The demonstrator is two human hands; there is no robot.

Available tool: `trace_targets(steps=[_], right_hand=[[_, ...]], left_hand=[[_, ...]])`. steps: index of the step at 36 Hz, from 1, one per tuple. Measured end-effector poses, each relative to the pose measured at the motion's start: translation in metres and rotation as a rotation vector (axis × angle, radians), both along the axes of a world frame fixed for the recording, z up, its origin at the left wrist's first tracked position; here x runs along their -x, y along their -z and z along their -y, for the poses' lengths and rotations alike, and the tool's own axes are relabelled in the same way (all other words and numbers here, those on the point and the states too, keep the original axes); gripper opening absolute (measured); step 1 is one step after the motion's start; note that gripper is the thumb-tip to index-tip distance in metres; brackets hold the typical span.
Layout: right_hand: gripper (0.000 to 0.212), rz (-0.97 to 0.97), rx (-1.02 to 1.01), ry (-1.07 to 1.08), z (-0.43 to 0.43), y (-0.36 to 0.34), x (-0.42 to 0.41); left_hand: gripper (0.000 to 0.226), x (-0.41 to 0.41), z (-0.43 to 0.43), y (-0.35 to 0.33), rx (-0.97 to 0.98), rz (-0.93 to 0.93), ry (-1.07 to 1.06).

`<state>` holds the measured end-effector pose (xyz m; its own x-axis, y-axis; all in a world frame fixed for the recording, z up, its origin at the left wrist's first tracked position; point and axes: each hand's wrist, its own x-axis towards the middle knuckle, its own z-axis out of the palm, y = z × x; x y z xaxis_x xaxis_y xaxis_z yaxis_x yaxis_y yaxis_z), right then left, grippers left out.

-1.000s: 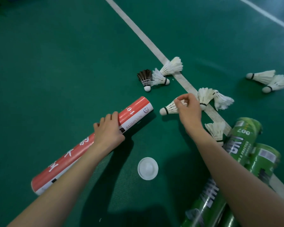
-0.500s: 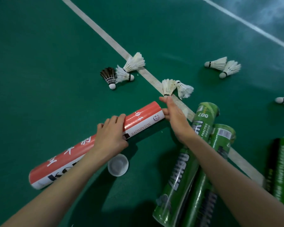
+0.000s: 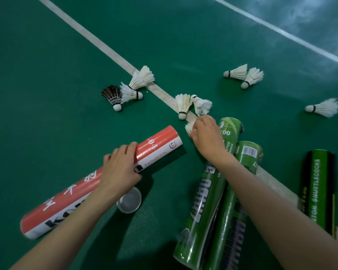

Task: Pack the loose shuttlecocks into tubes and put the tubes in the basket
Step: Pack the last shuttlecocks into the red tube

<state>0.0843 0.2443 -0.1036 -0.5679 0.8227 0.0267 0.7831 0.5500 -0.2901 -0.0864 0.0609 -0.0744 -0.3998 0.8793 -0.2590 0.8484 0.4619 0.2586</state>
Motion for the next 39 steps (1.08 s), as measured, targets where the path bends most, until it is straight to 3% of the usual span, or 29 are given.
trace_targets(steps=[6, 8, 15, 18, 23, 25, 33, 39], right_hand=[[0.015, -0.614, 0.344, 0.312, -0.005, -0.042, 0.015], [0.016, -0.704, 0.406, 0.301, -0.002, -0.049, 0.016], [0.012, -0.601, 0.627, 0.078, 0.012, -0.055, 0.023], [0.013, -0.667, 0.718, 0.087, 0.019, -0.058, 0.032], [0.060, -0.670, 0.783, 0.009, 0.029, -0.058, 0.049], [0.067, -0.638, 0.819, -0.024, 0.037, -0.054, 0.055], [0.045, -0.484, 0.725, 0.130, 0.013, -0.063, 0.062], [0.043, -0.358, 0.687, 0.261, -0.002, -0.107, 0.041]], left_hand=[[0.087, 0.010, -0.002, 0.000, -0.036, 0.008, -0.045], [0.087, 0.014, -0.003, -0.001, -0.033, 0.007, -0.061], [0.087, 0.023, -0.004, -0.004, -0.072, 0.005, -0.094], [0.088, 0.022, -0.004, -0.004, -0.078, 0.016, -0.075], [0.090, 0.026, -0.005, -0.003, -0.103, 0.019, -0.070], [0.092, 0.029, -0.010, -0.004, -0.119, 0.014, -0.066], [0.096, 0.034, -0.053, -0.009, -0.025, 0.095, 0.086], [0.096, 0.021, -0.085, -0.036, 0.024, 0.235, 0.201]])
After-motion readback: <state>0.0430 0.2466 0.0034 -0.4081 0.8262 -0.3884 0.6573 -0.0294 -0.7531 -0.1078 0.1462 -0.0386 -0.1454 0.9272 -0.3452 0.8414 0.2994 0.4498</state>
